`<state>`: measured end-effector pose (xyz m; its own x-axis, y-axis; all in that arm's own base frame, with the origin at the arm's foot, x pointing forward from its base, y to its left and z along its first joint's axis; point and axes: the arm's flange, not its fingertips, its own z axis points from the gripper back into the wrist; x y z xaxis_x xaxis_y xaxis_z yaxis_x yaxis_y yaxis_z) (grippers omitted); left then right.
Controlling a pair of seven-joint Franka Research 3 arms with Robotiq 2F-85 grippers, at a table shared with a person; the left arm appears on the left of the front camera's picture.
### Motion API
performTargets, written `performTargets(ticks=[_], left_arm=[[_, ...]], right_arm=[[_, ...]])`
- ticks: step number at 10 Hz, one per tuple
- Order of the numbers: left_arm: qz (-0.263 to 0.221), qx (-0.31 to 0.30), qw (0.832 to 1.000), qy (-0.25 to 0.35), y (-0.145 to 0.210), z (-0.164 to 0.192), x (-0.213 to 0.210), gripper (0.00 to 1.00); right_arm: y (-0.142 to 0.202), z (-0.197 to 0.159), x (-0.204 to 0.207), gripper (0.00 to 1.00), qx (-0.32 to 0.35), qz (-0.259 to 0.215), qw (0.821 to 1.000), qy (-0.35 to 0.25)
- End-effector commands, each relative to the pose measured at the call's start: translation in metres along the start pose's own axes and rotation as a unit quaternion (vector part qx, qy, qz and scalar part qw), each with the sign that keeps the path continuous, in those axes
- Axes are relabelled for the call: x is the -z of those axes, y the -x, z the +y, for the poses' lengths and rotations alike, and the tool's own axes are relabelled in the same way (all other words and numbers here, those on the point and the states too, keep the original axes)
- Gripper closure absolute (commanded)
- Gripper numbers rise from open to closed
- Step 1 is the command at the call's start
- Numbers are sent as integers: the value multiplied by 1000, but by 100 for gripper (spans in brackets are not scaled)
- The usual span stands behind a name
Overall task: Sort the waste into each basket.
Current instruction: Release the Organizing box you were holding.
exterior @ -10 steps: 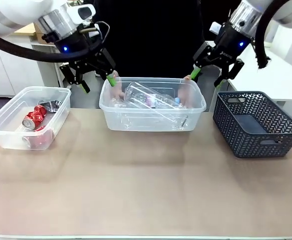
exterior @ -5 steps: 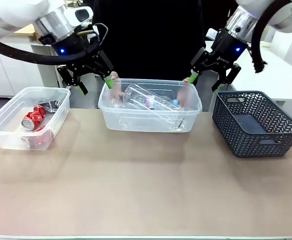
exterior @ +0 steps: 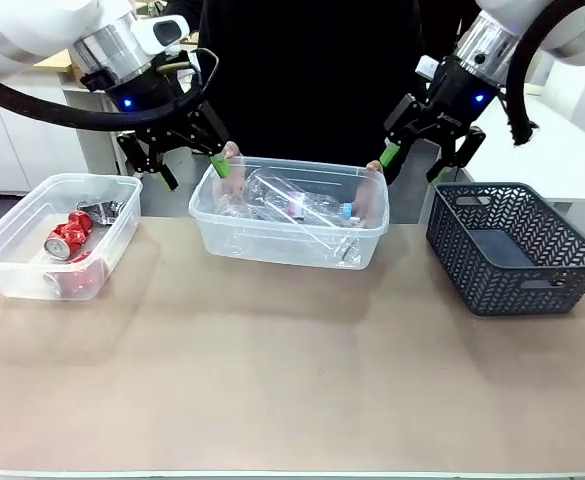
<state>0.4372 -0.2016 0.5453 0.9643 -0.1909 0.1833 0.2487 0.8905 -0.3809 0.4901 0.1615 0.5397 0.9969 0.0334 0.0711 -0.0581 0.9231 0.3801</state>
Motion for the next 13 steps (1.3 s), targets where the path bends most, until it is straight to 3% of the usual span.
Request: performTargets(ticks=[1,3,4,6,7,9,10,11,12,13], left_arm=[[0,0,1000,0,0,0,0,0],[-4,21,1000,-23,23,-12,-31,0],[6,25,1000,-1,49,-1,-50,0],[9,32,998,55,104,12,-74,0],[4,22,999,34,129,9,-79,0],[21,59,998,14,163,-2,-77,0],[14,28,999,28,131,3,-85,0],[14,28,999,28,131,3,-85,0],[14,28,999,28,131,3,-85,0],[16,33,999,21,153,1,-86,0]], right_arm=[[22,-9,-39,0,-11,-16,1000,12],[113,-18,-106,0,-76,-22,996,-39],[152,-28,-125,0,-96,-34,993,-62],[198,-41,-134,0,-91,-16,993,-71],[214,-46,-130,0,-122,3,991,-60],[231,-55,-110,0,-130,48,990,0],[230,-61,-103,0,-131,36,990,20],[236,-48,-122,0,-110,32,993,-32],[236,-54,-109,0,-114,46,992,-10],[218,-51,-98,0,-149,74,980,-108]])
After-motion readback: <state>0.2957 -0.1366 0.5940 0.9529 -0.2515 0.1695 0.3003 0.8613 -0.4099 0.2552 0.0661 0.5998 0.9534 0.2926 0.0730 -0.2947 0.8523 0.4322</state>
